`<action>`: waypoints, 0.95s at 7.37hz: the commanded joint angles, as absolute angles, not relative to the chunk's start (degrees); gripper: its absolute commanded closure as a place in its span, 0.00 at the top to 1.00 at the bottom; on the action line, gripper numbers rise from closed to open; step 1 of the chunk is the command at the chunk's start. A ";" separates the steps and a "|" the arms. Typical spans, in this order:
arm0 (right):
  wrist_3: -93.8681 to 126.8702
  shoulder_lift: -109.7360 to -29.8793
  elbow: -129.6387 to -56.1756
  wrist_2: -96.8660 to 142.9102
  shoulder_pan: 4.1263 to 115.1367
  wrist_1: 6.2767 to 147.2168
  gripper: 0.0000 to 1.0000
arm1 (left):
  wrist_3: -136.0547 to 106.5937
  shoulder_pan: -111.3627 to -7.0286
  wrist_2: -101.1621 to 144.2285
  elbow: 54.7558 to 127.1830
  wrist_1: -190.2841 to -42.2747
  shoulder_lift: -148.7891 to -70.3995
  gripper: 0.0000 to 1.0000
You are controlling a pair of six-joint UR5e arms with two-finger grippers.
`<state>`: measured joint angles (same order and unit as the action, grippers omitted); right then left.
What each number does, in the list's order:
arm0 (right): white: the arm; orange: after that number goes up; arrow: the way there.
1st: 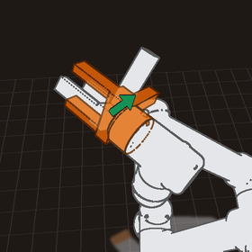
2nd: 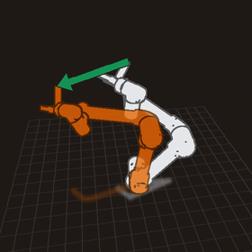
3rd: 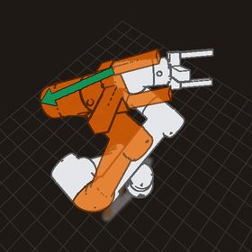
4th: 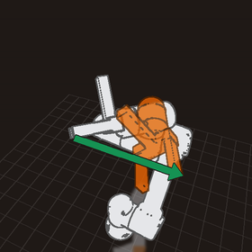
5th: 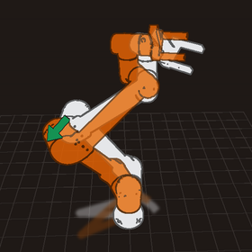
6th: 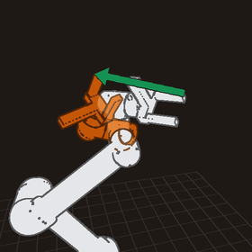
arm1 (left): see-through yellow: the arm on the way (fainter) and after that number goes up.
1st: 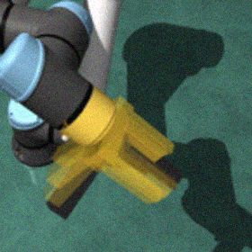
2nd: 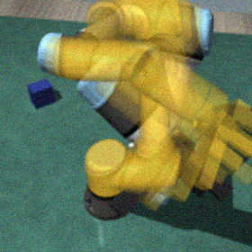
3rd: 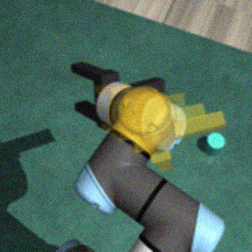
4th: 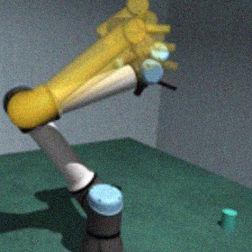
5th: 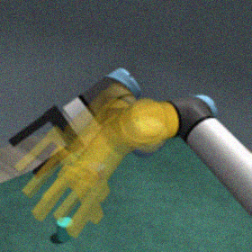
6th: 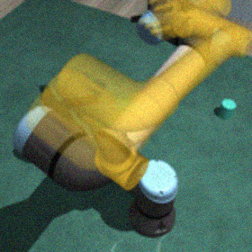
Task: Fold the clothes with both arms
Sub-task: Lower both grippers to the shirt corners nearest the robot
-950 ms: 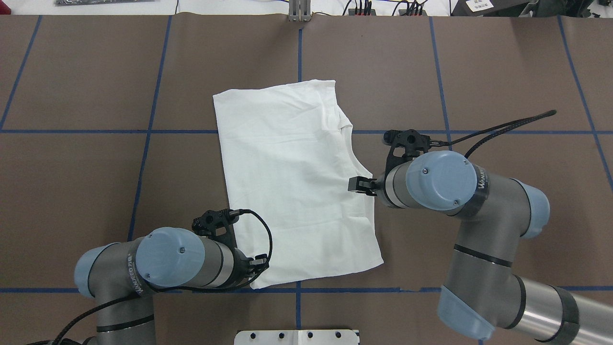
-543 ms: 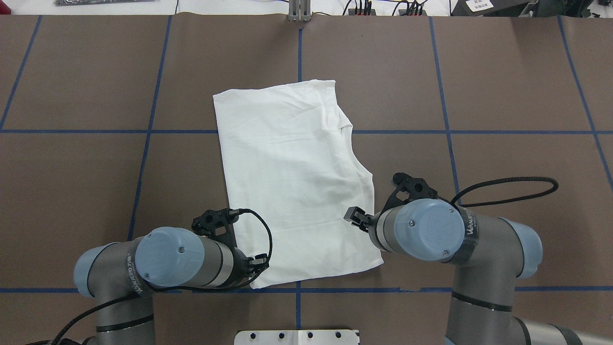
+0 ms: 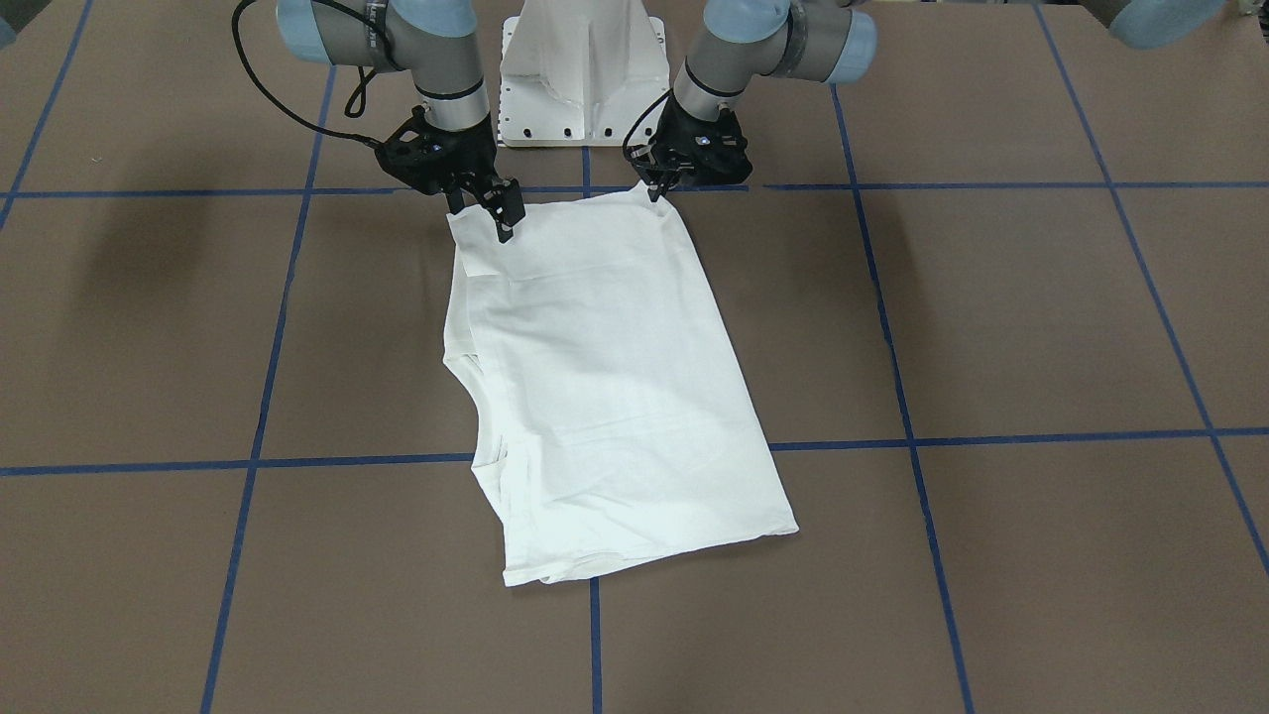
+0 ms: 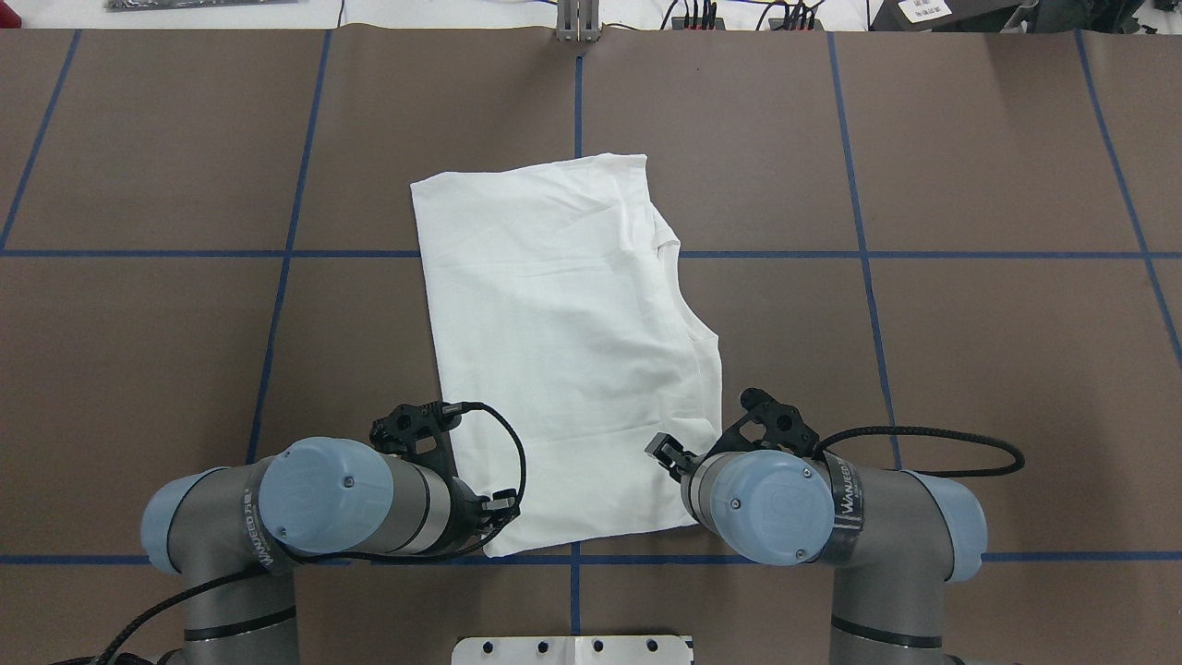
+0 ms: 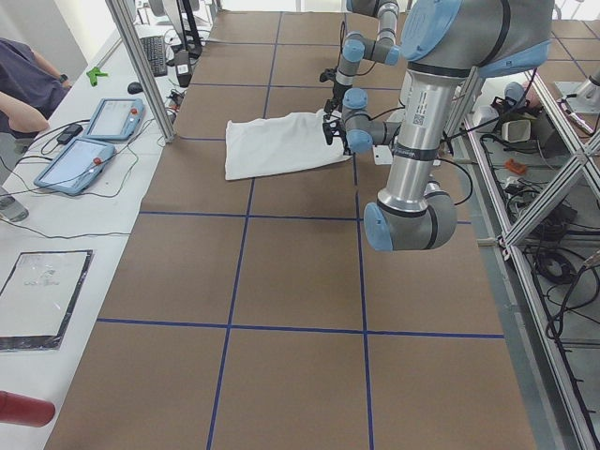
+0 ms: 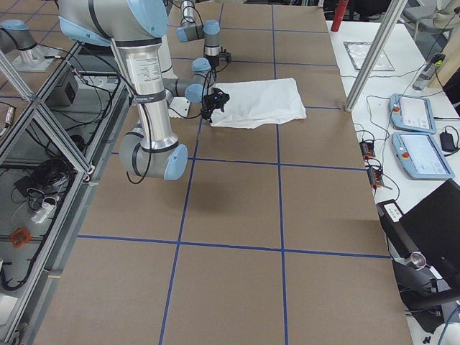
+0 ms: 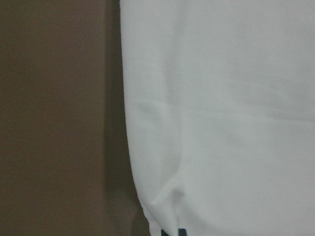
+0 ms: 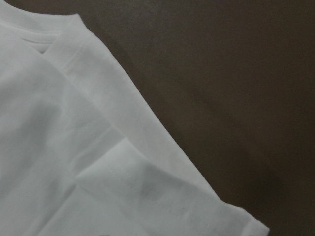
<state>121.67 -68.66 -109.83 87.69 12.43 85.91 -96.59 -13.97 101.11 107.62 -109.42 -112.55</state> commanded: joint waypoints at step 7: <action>124.37 -66.97 -108.10 85.78 11.87 85.78 0.00 | -96.59 -13.97 101.07 107.84 -109.42 -112.68 0.00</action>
<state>124.08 -67.33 -107.96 85.91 11.84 85.76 -96.59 -13.97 101.07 107.81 -109.42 -112.67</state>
